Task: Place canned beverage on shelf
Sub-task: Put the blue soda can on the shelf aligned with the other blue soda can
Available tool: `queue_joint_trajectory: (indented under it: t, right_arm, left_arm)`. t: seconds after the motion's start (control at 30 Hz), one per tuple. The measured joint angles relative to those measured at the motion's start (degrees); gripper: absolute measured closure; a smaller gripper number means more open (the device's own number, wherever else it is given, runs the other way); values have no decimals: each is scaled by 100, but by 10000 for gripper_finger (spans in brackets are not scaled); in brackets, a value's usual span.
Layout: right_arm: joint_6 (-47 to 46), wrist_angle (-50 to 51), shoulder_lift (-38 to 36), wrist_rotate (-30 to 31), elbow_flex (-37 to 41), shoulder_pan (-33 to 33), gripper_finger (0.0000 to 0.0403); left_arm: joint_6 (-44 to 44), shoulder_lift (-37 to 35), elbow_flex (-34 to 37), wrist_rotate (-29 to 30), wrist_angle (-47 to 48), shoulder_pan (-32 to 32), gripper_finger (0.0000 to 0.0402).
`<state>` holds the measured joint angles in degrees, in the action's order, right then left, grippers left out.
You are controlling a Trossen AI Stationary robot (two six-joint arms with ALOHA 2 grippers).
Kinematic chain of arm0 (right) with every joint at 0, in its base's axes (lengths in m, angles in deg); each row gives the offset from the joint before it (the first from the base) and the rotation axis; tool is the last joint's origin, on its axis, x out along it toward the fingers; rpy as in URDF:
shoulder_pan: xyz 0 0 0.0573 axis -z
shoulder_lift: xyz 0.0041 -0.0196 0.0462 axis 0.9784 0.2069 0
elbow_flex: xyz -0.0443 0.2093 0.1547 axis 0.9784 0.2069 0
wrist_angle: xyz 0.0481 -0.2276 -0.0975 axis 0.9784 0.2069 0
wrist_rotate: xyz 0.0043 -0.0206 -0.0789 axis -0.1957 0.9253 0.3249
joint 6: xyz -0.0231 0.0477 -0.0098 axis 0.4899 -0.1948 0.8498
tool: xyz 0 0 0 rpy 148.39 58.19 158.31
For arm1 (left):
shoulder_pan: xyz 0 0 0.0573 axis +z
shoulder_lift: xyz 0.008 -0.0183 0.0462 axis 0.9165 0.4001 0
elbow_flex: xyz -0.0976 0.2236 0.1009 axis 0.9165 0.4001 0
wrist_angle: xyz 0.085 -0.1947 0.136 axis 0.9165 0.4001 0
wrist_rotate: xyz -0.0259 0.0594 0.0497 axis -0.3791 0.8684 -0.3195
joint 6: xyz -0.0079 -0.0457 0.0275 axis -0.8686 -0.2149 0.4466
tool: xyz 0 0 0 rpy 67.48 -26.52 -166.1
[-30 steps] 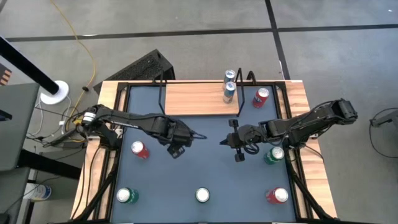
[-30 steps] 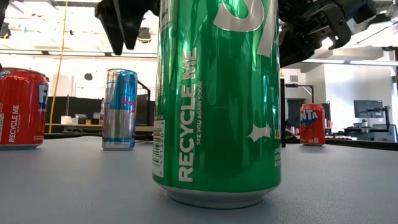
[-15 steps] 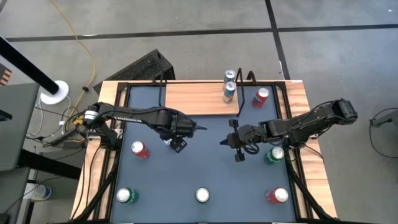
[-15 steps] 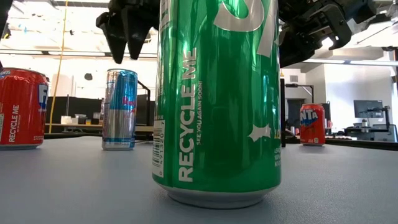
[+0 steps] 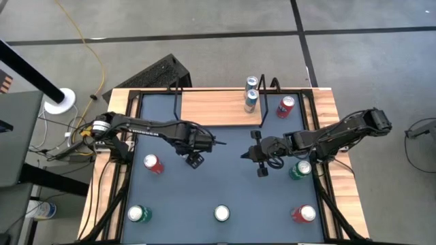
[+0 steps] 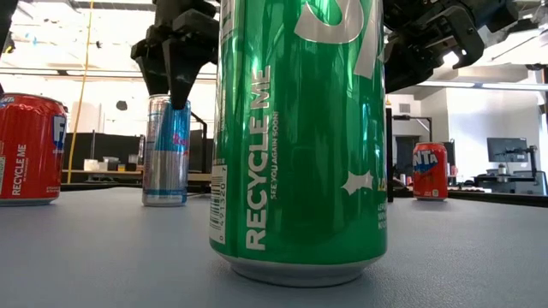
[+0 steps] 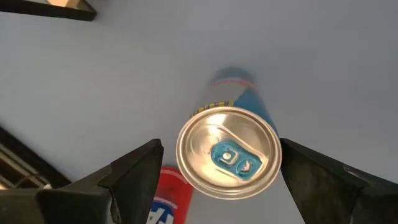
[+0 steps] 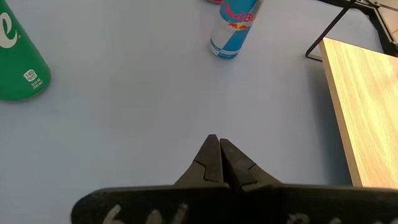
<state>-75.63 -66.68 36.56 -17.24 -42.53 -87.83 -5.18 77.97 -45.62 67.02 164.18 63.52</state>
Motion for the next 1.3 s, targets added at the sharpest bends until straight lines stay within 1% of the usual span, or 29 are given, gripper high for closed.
queue_joint_trajectory:
  t: [0.17, 0.43, 0.53, 0.73, 0.9, 1.0, 1.1, 1.23, 1.3]
  right_arm:
    - [-1, 18, 0, 0, 0, 0, 403]
    - [1, 22, 0, 0, 0, 1, 403]
    - [1, 22, 0, 0, 0, 1, 403]
    - [2, 21, 0, -1, 0, 0, 403]
    - [2, 22, 0, 0, 0, -1, 403]
    - [2, 20, 0, 0, 0, 1, 403]
    - [2, 20, 0, -1, 0, 0, 403]
    - [2, 20, 0, 0, 0, 0, 403]
    - [2, 18, 0, 0, 0, 1, 403]
  left_arm:
    - [2, 4, 238, -194, -246, 0, 97]
    - [475, 4, 297, -136, -363, 0, 99]
    - [550, 4, 297, -127, -364, 0, 114]
    - [511, 2, 293, -143, -376, 0, 167]
    - [608, 2, 291, -147, -410, 0, 172]
    - [1055, 2, 291, -175, -400, 0, 170]
    - [1824, 2, 291, -211, -362, 0, 170]
    - [2378, 2, 244, -162, -364, 0, 171]
    - [2937, 2, 193, -174, -344, -2, 171]
